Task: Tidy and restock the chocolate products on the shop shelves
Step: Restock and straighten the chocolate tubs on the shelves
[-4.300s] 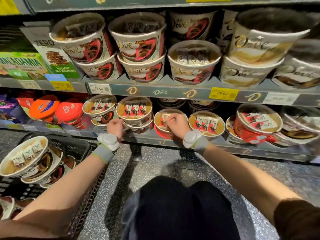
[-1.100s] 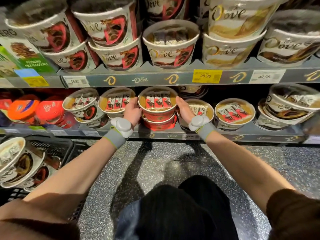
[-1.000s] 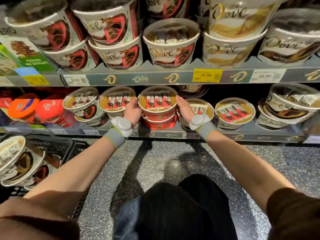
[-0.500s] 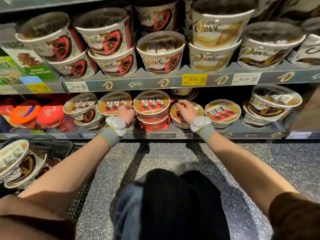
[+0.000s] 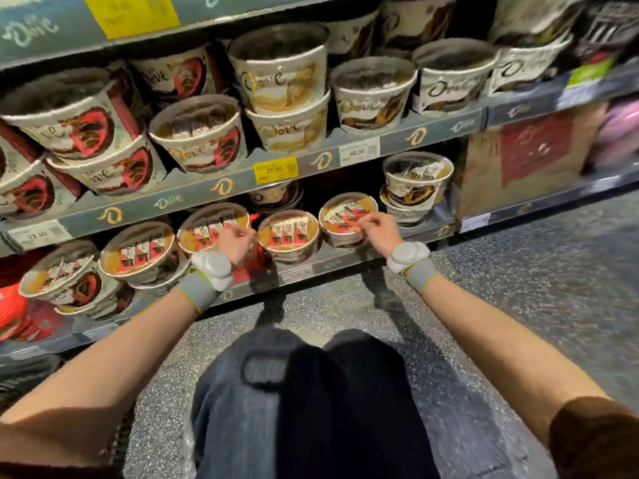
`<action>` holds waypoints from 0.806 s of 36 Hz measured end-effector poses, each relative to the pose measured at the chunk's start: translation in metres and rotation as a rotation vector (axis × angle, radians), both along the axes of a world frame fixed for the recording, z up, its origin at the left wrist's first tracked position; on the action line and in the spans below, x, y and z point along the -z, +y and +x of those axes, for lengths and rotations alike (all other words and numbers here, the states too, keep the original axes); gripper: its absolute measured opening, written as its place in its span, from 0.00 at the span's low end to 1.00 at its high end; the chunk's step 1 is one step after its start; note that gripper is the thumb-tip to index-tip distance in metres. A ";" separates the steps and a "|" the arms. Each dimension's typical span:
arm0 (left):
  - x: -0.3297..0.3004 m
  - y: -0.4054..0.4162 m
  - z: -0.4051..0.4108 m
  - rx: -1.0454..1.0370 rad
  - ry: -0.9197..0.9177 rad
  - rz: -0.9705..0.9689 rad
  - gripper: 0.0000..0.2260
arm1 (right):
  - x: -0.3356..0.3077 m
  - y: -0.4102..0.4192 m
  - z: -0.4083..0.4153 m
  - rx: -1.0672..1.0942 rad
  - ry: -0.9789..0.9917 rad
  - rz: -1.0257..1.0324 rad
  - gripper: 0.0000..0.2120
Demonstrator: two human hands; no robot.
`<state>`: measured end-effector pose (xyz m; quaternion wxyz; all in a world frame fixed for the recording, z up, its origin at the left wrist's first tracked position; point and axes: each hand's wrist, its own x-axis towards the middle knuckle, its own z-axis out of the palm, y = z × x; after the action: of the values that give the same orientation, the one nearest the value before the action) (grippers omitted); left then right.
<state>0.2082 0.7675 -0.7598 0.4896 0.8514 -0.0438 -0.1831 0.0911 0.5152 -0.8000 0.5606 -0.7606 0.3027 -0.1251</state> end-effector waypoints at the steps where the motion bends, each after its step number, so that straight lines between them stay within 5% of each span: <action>1: 0.003 -0.010 -0.002 0.015 0.004 -0.011 0.17 | 0.001 -0.008 -0.008 0.027 -0.009 0.006 0.09; 4: 0.005 -0.030 -0.011 0.023 -0.039 0.010 0.12 | 0.010 -0.030 -0.022 0.101 0.013 0.008 0.15; 13: 0.020 -0.104 -0.014 0.230 -0.109 0.083 0.07 | -0.001 -0.099 -0.044 0.538 -0.055 0.083 0.12; 25: 0.035 -0.183 -0.005 0.302 -0.242 0.081 0.08 | -0.004 -0.145 -0.024 0.335 -0.042 0.352 0.30; 29: 0.035 -0.183 0.004 0.289 -0.246 0.103 0.07 | -0.002 -0.148 -0.017 0.346 -0.033 0.363 0.29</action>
<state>0.2123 0.5840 -0.7947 0.4051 0.8760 -0.2156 -0.1481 0.0738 0.3673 -0.7979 0.6629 -0.5823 0.4367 -0.1753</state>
